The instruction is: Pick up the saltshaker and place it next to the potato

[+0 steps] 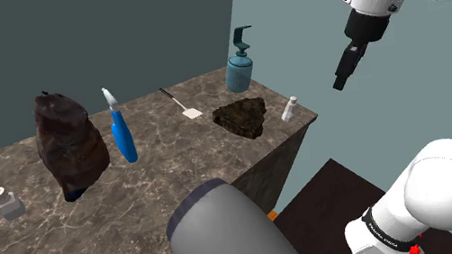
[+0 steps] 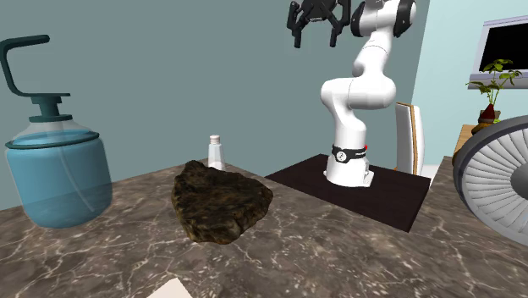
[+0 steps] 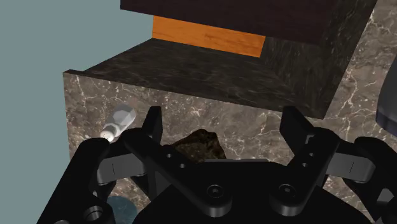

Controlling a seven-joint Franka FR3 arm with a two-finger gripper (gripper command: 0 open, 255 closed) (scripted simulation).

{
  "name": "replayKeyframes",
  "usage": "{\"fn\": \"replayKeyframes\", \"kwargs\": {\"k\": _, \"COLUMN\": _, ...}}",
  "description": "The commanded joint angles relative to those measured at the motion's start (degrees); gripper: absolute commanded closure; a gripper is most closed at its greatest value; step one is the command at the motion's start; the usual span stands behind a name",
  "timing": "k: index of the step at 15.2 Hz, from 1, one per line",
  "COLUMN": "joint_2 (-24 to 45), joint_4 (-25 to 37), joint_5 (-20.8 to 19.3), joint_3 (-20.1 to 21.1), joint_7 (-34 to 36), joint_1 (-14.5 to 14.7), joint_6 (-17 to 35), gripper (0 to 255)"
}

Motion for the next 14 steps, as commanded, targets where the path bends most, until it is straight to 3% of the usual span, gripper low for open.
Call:
{"fn": "replayKeyframes", "kwargs": {"k": 1, "joint_2": 0.0, "joint_4": 0.0, "joint_5": 0.0, "joint_3": 0.0, "joint_7": 0.0, "joint_1": 0.0, "joint_6": 0.0, "gripper": 0}}
{"fn": "replayKeyframes", "kwargs": {"k": 8, "joint_2": 2.6, "joint_4": -8.3, "joint_5": -1.9, "joint_3": -7.7, "joint_7": -4.8, "joint_1": -2.1, "joint_6": 15.2, "gripper": 0}}
{"fn": "replayKeyframes", "kwargs": {"k": 14, "joint_2": 9.2, "joint_4": -12.2, "joint_5": -2.1, "joint_3": -14.7, "joint_7": -9.7, "joint_1": -3.3, "joint_6": 28.8, "gripper": 0}}
